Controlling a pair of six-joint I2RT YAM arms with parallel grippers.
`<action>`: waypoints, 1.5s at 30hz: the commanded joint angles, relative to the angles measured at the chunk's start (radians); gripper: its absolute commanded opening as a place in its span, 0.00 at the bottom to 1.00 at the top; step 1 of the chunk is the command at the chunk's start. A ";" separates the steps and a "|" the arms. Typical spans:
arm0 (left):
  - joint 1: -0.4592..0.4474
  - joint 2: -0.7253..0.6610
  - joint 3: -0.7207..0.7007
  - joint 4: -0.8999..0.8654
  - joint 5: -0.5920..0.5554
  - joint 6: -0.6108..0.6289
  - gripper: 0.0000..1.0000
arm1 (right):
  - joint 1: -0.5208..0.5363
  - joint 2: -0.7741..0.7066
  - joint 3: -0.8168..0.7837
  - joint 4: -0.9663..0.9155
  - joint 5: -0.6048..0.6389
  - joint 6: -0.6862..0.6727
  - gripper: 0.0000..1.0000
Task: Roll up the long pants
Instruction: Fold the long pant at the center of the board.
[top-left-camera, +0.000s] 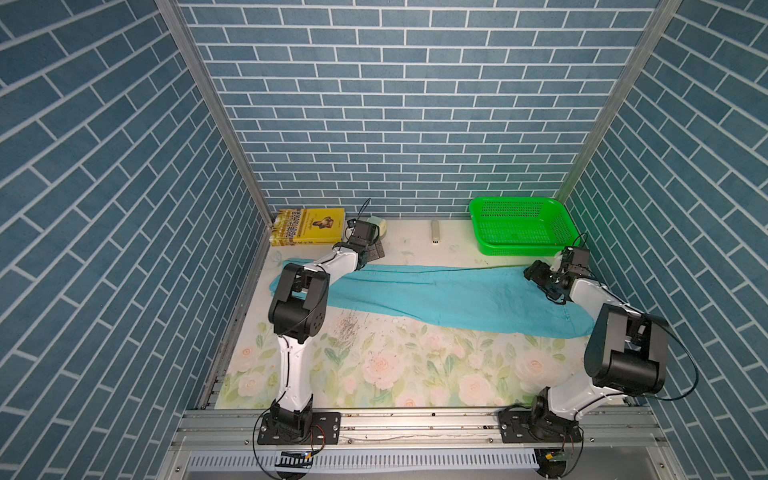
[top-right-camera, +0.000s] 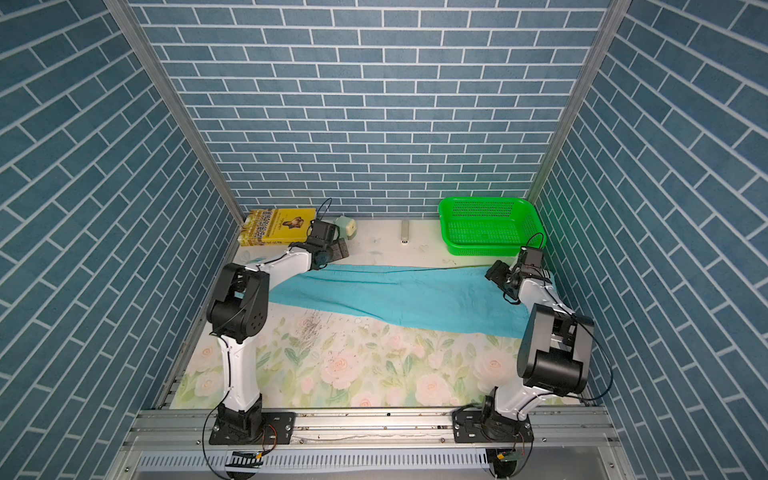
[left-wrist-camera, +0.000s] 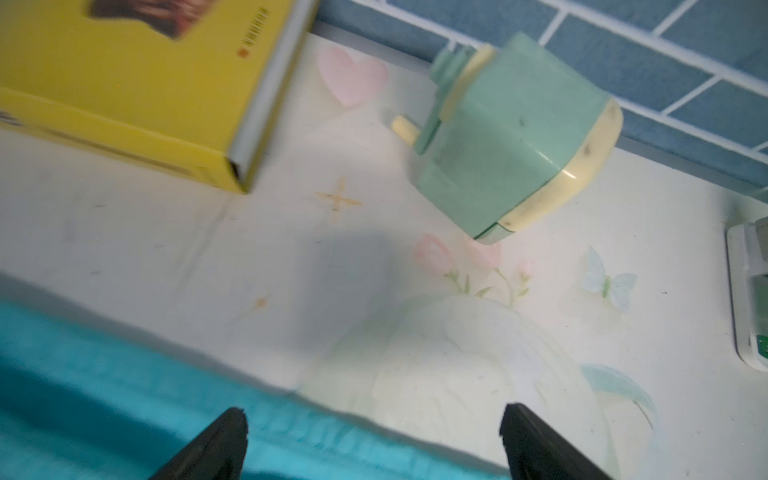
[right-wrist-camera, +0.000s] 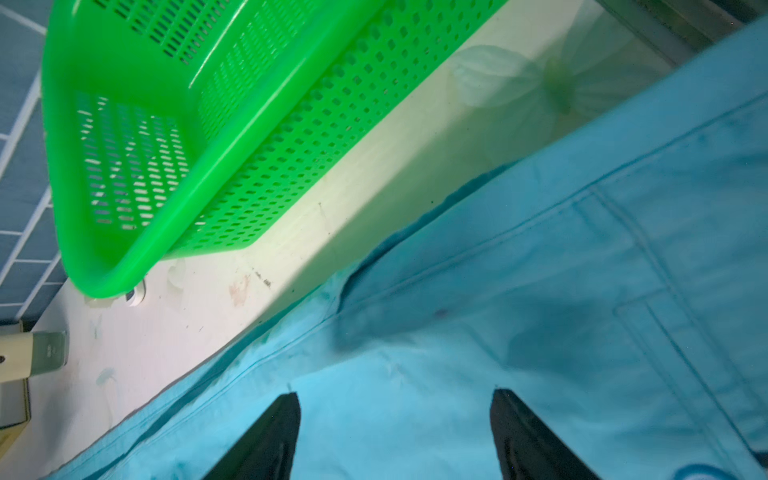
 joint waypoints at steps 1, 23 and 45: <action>0.076 -0.175 -0.139 -0.084 -0.069 -0.029 1.00 | 0.032 -0.095 0.048 -0.110 -0.029 -0.053 0.76; 0.451 -0.326 -0.388 -0.117 0.050 -0.137 1.00 | 0.348 -0.090 0.004 -0.076 -0.046 0.065 0.76; 0.369 -0.249 -0.467 -0.033 -0.071 -0.334 0.89 | 0.360 -0.123 0.002 -0.086 -0.041 0.082 0.76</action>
